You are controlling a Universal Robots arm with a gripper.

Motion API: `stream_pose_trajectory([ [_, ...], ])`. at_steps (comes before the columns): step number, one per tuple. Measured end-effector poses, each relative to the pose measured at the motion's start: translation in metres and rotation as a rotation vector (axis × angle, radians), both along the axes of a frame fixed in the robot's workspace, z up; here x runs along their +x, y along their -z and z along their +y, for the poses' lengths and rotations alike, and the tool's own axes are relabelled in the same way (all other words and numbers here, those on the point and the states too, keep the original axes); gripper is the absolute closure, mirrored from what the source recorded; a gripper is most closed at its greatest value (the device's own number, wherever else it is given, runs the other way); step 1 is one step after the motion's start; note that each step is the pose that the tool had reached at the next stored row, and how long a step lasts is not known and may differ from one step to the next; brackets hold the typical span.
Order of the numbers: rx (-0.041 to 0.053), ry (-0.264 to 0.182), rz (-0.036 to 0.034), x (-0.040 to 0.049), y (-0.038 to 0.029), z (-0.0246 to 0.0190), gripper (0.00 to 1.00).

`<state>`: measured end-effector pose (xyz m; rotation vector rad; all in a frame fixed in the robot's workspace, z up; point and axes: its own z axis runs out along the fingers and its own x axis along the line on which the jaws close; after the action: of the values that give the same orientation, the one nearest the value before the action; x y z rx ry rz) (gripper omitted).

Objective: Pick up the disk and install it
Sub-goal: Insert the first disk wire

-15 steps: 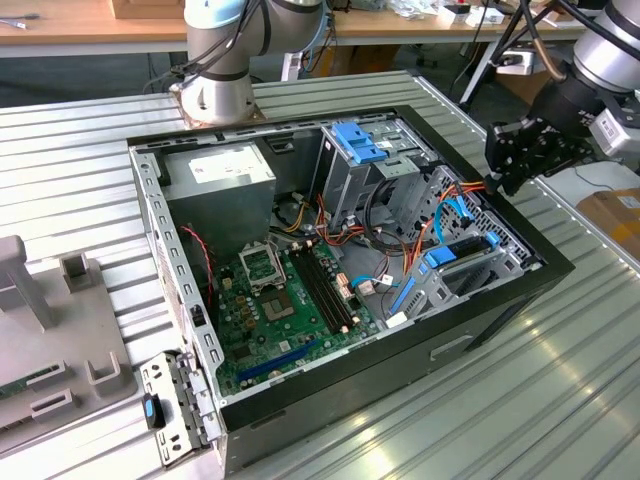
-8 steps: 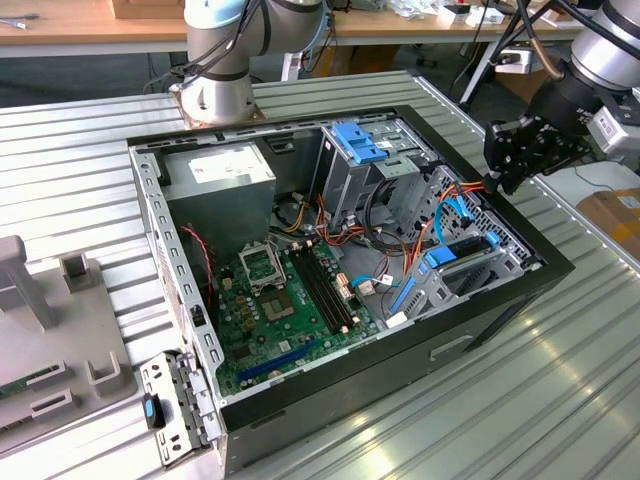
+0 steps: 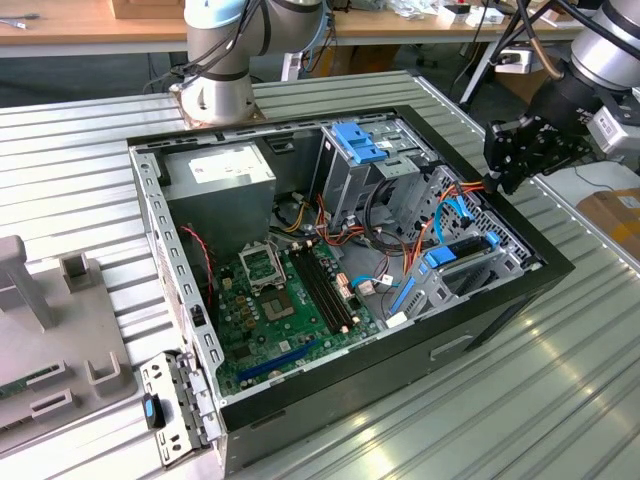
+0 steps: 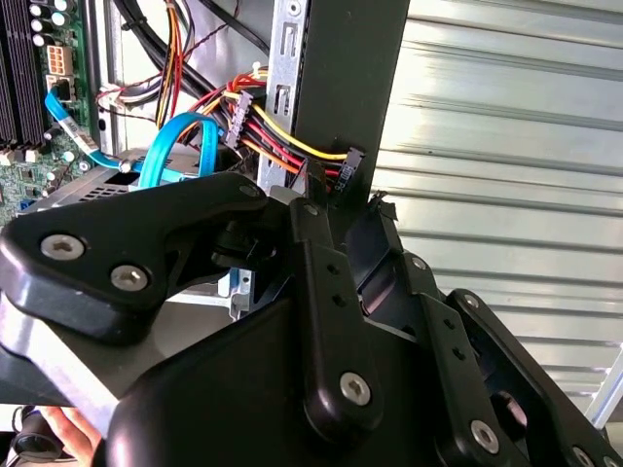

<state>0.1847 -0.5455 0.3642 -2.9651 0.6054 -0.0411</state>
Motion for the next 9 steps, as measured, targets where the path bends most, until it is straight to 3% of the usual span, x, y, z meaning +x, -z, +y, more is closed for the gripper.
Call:
stream_pose_trajectory([
  [2,0.0,0.0,0.0,0.0,0.0,0.0,0.65],
  [3,0.0,0.0,0.0,0.0,0.0,0.0001,0.72],
  [5,0.0,0.0,0.0,0.0,0.0,0.0001,0.72],
  [6,-0.0001,0.0,0.0,0.0,0.0,0.0001,0.79],
  [9,0.0,0.0,0.0,0.0,0.0,0.0002,0.79],
])
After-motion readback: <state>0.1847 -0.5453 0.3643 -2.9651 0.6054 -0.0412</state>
